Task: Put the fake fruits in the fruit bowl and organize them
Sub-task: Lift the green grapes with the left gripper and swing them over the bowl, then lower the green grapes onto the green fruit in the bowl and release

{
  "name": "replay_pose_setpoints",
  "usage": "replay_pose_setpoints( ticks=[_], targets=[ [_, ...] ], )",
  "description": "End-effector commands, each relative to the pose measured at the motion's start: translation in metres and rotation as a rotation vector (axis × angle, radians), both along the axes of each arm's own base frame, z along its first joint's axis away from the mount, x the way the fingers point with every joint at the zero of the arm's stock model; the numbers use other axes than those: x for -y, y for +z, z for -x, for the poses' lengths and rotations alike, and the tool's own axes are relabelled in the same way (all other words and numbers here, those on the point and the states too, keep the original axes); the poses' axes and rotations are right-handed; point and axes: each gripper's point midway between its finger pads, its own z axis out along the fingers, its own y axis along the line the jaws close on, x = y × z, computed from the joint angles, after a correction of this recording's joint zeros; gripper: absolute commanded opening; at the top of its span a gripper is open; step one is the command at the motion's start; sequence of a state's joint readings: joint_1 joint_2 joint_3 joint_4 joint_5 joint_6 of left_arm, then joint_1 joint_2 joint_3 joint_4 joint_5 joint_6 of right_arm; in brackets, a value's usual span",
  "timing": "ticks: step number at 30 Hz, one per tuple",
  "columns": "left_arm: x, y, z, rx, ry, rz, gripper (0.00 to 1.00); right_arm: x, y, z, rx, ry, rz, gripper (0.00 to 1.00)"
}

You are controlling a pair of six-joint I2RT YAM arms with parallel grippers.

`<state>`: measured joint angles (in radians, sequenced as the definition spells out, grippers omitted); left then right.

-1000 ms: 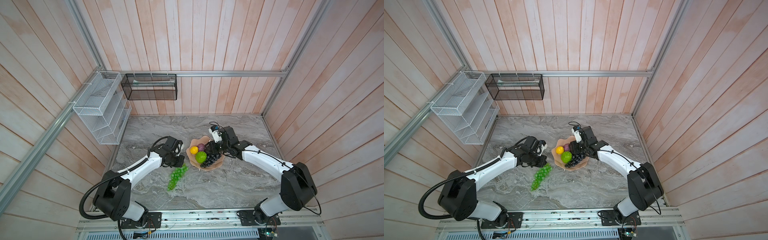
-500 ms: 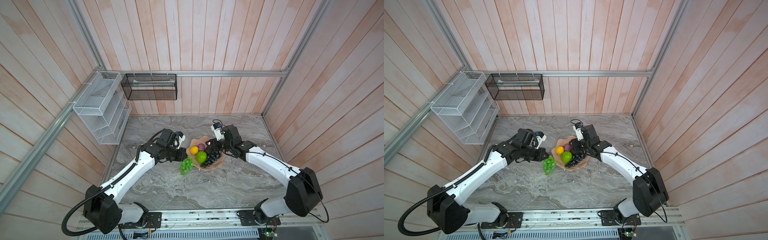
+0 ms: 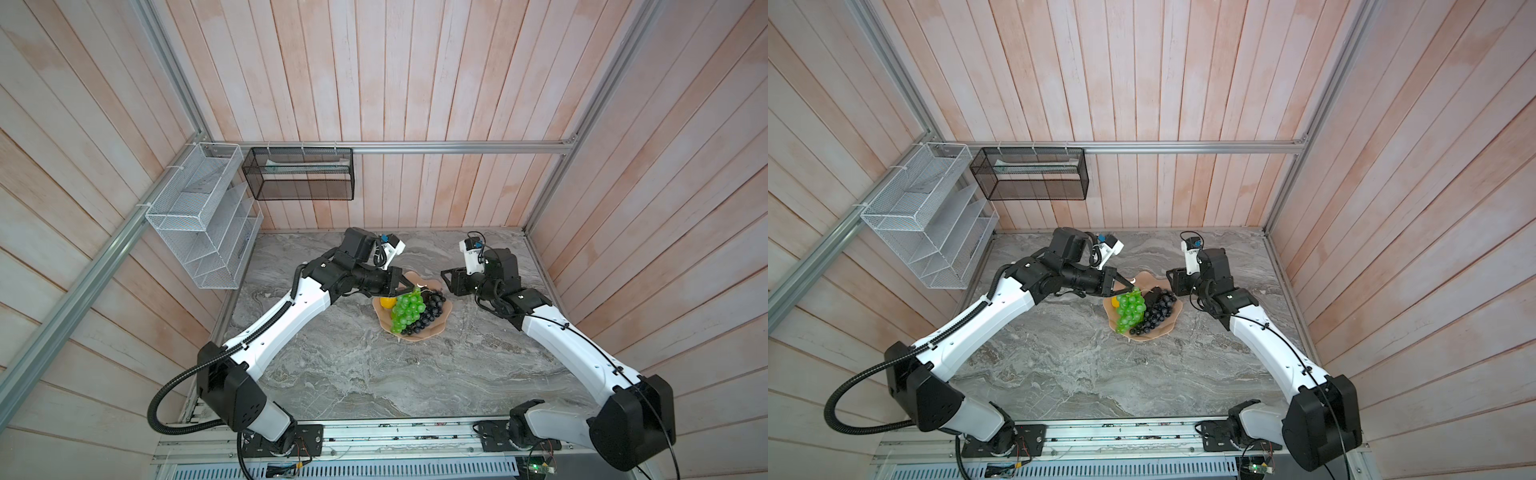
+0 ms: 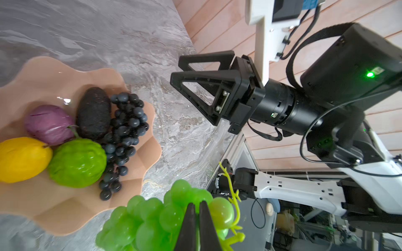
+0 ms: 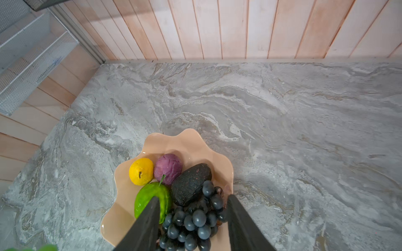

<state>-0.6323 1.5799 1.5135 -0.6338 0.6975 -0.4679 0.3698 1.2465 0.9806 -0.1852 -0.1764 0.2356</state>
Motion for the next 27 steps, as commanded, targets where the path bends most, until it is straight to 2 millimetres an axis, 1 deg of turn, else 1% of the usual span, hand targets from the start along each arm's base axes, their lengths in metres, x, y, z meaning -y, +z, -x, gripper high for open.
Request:
replay_pose_setpoints(
  ticks=[1,3,9,15,18,21,25,27],
  targets=[
    [0.034,0.018,0.005,0.015,-0.105,0.11,0.0,0.01,-0.003,0.006,-0.01,-0.013,0.01,0.5],
    [0.048,0.012,0.003,0.008,-0.126,0.121,0.0,0.014,-0.005,0.009,-0.013,-0.021,0.008,0.5],
    [0.075,-0.001,-0.008,-0.015,-0.163,0.181,0.0,0.021,-0.01,0.016,-0.017,-0.038,-0.003,0.5],
    [0.1,-0.005,-0.021,-0.013,-0.196,0.238,0.0,0.024,-0.013,0.018,-0.02,-0.042,0.01,0.5],
    [0.106,-0.009,-0.026,-0.021,-0.202,0.256,0.0,0.025,-0.014,0.02,-0.02,-0.045,0.01,0.5],
    [0.106,-0.016,-0.025,-0.027,-0.21,0.259,0.0,0.026,-0.015,0.021,-0.021,-0.046,0.012,0.5],
    [0.099,-0.031,-0.027,-0.039,-0.192,0.251,0.0,0.028,-0.016,0.019,-0.016,-0.051,0.034,0.5],
    [0.093,-0.039,-0.029,-0.049,-0.175,0.254,0.0,0.031,-0.015,0.017,-0.014,-0.055,0.054,0.5]
  ],
)
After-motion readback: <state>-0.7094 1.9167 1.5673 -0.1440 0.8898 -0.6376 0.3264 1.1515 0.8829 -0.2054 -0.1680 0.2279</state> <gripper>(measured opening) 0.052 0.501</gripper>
